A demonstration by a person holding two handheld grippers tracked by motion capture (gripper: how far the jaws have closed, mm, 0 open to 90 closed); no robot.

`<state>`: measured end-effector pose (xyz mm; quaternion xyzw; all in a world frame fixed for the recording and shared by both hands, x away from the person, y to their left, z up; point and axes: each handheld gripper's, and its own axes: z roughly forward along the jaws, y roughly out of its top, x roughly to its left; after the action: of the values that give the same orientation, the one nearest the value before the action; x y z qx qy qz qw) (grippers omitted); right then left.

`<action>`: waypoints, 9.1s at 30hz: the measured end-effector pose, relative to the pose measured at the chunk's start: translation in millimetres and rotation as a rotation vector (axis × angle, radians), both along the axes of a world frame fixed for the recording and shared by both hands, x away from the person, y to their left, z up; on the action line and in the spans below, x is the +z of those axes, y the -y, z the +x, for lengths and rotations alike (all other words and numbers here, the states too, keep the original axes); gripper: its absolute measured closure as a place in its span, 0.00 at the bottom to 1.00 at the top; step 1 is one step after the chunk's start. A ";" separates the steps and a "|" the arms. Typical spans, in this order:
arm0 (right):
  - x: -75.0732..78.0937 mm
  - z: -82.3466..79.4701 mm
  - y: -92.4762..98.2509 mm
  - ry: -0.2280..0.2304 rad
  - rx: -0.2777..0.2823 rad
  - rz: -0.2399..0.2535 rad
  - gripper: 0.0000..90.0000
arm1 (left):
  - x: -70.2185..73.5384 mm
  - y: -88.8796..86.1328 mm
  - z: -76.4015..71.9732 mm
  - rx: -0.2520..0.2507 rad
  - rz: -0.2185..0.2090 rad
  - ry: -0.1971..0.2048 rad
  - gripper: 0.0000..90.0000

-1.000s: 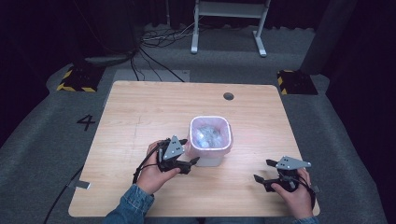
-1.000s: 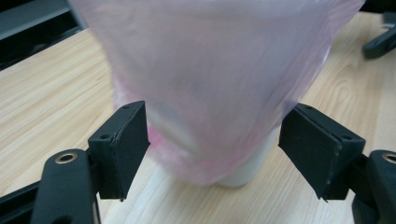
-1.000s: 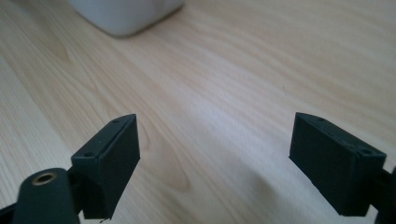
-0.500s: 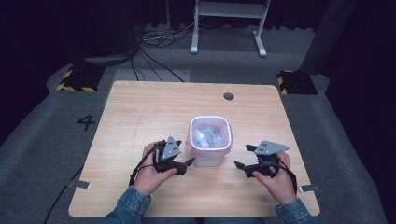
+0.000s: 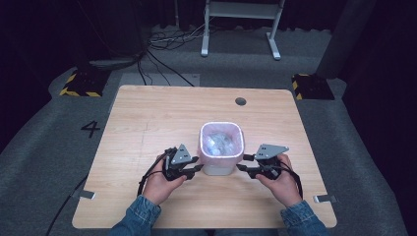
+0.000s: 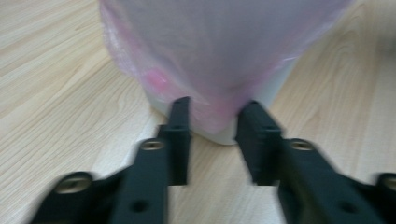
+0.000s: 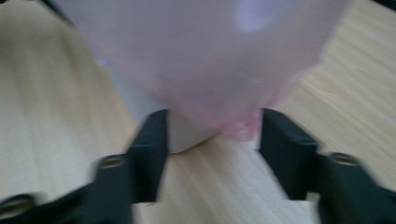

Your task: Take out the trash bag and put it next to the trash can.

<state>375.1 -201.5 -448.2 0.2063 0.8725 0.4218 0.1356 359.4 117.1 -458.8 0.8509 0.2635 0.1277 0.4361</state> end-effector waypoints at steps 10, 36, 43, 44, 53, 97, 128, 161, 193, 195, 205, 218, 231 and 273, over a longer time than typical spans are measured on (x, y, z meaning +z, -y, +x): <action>18.9 -22.8 6.5 0.042 0.039 0.056 1.00 | 25.9 -5.7 -21.7 -0.042 -0.006 0.037 0.99; 72.7 -72.3 10.9 0.153 0.017 0.058 1.00 | 80.4 -17.1 -57.7 -0.113 -0.069 0.163 0.99; 90.5 -75.4 10.6 0.183 0.003 0.075 1.00 | 95.7 -21.3 -56.8 -0.089 -0.105 0.210 0.99; 92.1 -74.2 10.4 0.185 -0.001 0.078 1.00 | 96.7 -21.7 -54.4 -0.083 -0.107 0.209 0.99; 95.0 -51.1 6.1 0.181 -0.048 0.080 1.00 | 104.2 -16.6 -30.1 0.008 -0.063 0.210 0.99; 52.1 -45.3 38.1 0.048 -0.153 0.069 0.89 | 65.3 -19.3 -19.9 0.182 0.001 0.168 0.43; 69.9 26.8 4.6 0.022 -0.170 0.258 0.77 | 51.2 -12.7 -8.8 0.239 -0.025 0.087 0.32; 85.5 2.0 -65.8 0.000 0.001 0.219 0.67 | 107.6 -5.7 -45.5 0.103 -0.171 0.157 0.35; 79.9 -8.8 -19.5 0.058 -0.115 0.152 0.68 | 117.0 9.2 -37.2 0.064 -0.141 0.182 0.98; 76.6 -9.0 -20.8 0.054 -0.112 0.148 0.69 | 117.3 -1.5 -40.4 0.083 -0.137 0.185 0.98; 78.2 -7.6 -35.5 -0.019 -0.041 0.135 0.37 | 103.8 -24.5 -43.7 0.113 -0.150 0.141 0.97; 83.1 -3.4 -88.2 -0.083 0.004 -0.006 0.19 | 101.7 -23.6 -42.1 0.116 -0.179 0.125 0.94; 80.9 1.7 -99.9 -0.273 0.015 -0.056 0.73 | 93.8 -17.5 -39.6 0.144 -0.199 0.109 0.59; 111.0 -9.9 -72.0 -0.066 -0.033 0.210 0.99 | 86.7 -15.1 -54.2 0.162 -0.144 0.218 0.23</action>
<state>365.2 -129.5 -337.2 0.2472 0.8240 0.5015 0.0915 305.2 132.2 -372.1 0.7744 0.2907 0.2350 0.5104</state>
